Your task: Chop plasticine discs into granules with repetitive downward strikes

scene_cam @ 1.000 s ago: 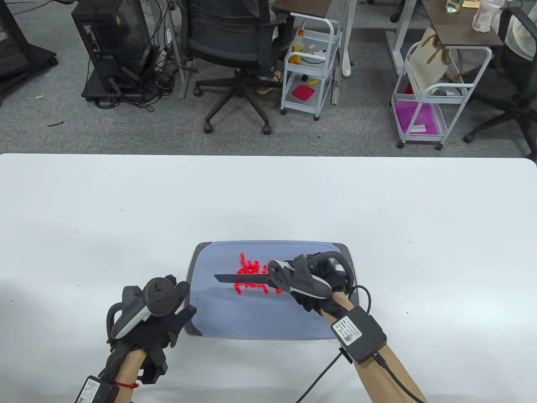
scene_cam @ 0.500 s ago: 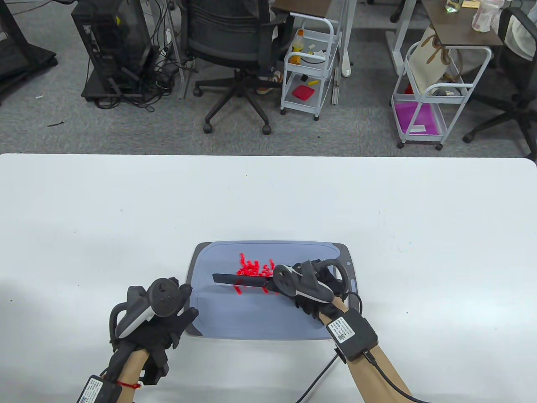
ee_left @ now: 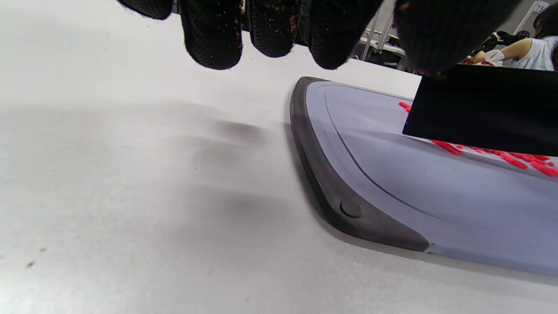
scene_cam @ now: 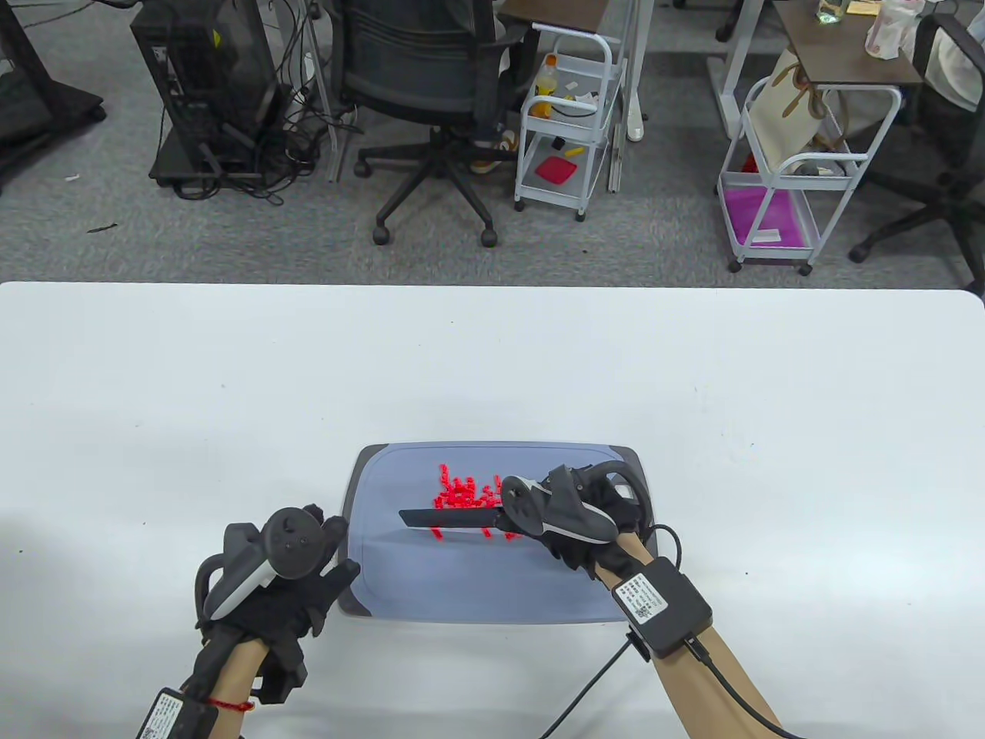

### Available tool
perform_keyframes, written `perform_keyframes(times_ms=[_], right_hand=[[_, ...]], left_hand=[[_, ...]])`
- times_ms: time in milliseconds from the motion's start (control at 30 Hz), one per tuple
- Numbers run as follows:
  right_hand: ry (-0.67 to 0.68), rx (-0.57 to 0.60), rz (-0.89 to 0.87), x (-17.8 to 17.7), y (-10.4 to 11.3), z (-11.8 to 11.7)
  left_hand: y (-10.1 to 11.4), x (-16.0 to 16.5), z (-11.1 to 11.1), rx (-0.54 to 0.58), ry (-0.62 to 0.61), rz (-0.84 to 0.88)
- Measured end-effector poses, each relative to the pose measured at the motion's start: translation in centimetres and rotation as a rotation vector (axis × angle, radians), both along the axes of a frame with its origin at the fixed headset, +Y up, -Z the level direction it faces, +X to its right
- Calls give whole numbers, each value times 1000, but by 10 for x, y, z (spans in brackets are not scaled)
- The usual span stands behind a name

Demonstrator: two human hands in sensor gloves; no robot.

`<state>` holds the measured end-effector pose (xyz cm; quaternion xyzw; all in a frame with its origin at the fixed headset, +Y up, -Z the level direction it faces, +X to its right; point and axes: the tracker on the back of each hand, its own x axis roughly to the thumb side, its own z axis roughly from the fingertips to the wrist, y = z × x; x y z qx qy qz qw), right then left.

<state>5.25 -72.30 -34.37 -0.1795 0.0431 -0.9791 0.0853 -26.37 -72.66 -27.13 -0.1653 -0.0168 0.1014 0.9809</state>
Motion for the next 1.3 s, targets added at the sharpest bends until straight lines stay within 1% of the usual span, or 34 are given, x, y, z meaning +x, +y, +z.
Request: perform_keyframes(times_ms=[33, 100, 167, 200, 333, 400, 467, 567, 733, 800, 833, 867, 933, 967, 1033, 1067, 1133, 1200, 1233, 1300], right_hand=[[-1, -11, -10, 0, -2, 0], [2, 10, -14, 1, -6, 0], [-7, -17, -43, 2, -16, 0], [-2, -3, -81, 2, -20, 0], [41, 73, -96, -9, -24, 2], [22, 47, -107, -17, -25, -1], [9, 3, -82, -21, -22, -3], [1, -4, 9, -21, -11, -2], [31, 89, 120, -16, 13, 5], [30, 114, 136, -15, 22, 9], [32, 107, 124, -13, 23, 10], [30, 89, 62, -11, 23, 11], [27, 57, -12, -8, 19, 13], [28, 53, -15, -8, 17, 14], [25, 76, 37, -9, 7, 13], [24, 69, 53, -8, 3, 12], [19, 40, 12, -8, -2, 12], [24, 40, 31, -10, -5, 11], [22, 20, 21, -10, -10, 12], [22, 25, -39, -10, -21, 11]], left_hand=[[0, 0, 0, -1, 0, -2], [0, 1, 0, -4, -1, 0], [-1, 2, -1, -8, -1, 3], [-1, 2, -1, -10, -2, 4], [-3, 5, -2, -21, -7, -5], [-3, 6, -1, -23, -14, -7], [-4, 6, -1, -28, -16, -11], [-4, 3, 0, -27, -12, -9], [-3, 1, 0, -20, -4, -5], [-3, 2, 1, -23, -6, -3], [-3, 2, 1, -20, -7, -3], [-2, 2, 0, -16, -7, -2], [-1, 2, 0, -13, -5, 4], [-1, 2, 0, -12, -5, 5], [-2, 1, 0, -19, -5, -3], [-2, 1, 0, -23, -5, -9], [-2, 1, -1, -25, -5, -11], [-2, 2, -1, -25, -5, -5], [-2, 2, -1, -27, -4, -3], [-2, 4, -2, -30, -5, -2]])
